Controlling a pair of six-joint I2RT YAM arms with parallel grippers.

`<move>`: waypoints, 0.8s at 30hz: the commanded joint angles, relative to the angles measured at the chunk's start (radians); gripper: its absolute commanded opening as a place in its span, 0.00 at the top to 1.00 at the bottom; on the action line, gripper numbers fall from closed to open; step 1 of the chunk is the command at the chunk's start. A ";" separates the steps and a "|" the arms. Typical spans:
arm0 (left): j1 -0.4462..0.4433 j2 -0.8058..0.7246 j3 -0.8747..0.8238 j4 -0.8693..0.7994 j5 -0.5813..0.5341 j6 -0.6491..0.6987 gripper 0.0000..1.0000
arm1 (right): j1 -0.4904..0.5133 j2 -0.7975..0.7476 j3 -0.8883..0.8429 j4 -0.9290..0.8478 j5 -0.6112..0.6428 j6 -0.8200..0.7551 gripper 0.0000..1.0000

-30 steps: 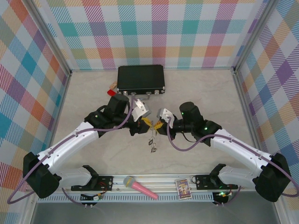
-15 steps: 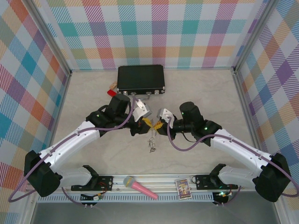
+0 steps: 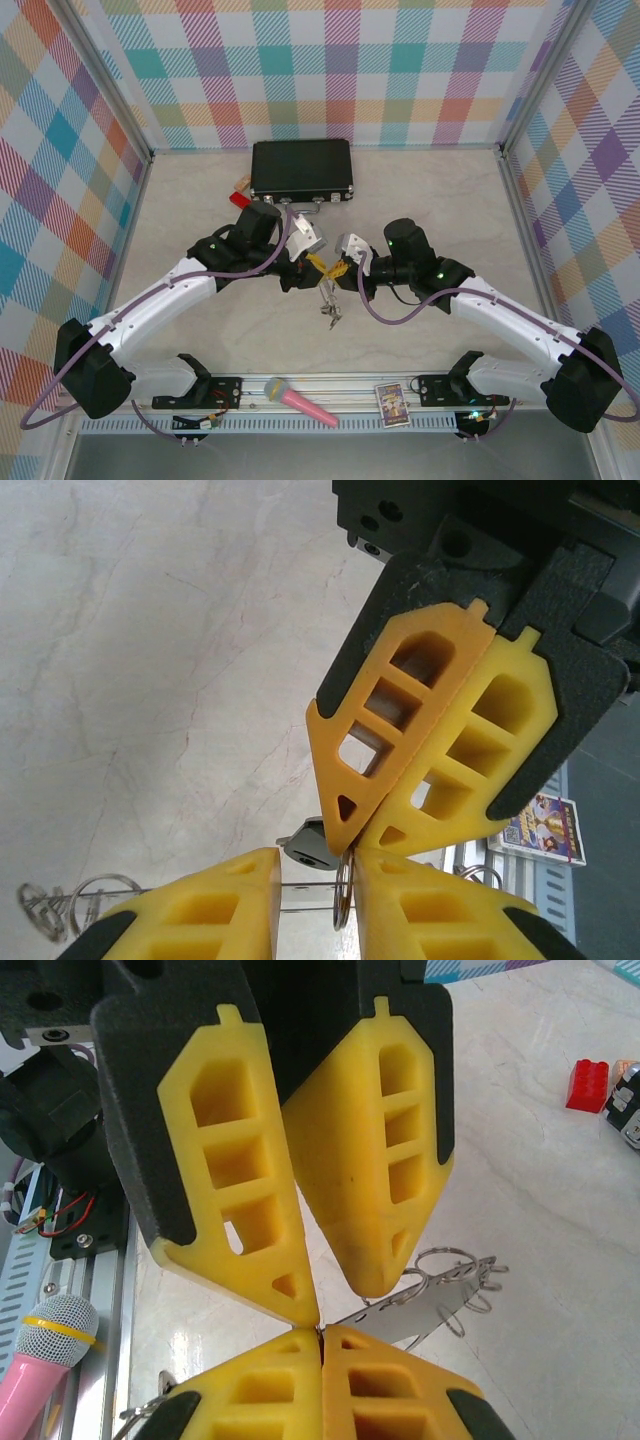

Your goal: Put the keys on the keyring

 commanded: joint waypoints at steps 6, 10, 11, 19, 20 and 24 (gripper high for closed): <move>-0.014 0.024 0.013 -0.042 0.024 0.020 0.76 | 0.008 -0.004 0.045 0.041 -0.039 -0.010 1.00; -0.017 0.026 0.019 -0.057 0.011 0.023 0.76 | 0.009 -0.007 0.043 0.040 -0.034 -0.012 1.00; -0.016 0.022 0.018 -0.057 0.002 0.025 0.76 | 0.009 -0.007 0.041 0.039 -0.032 -0.013 1.00; -0.017 0.008 0.005 -0.045 0.002 0.025 0.77 | 0.009 -0.011 0.034 0.048 -0.035 -0.009 1.00; -0.017 0.010 0.006 -0.044 0.008 0.025 0.79 | 0.009 -0.012 0.034 0.049 -0.039 -0.007 1.00; -0.018 0.012 0.006 -0.036 0.019 0.025 0.90 | 0.009 -0.016 0.037 0.052 -0.045 -0.006 1.00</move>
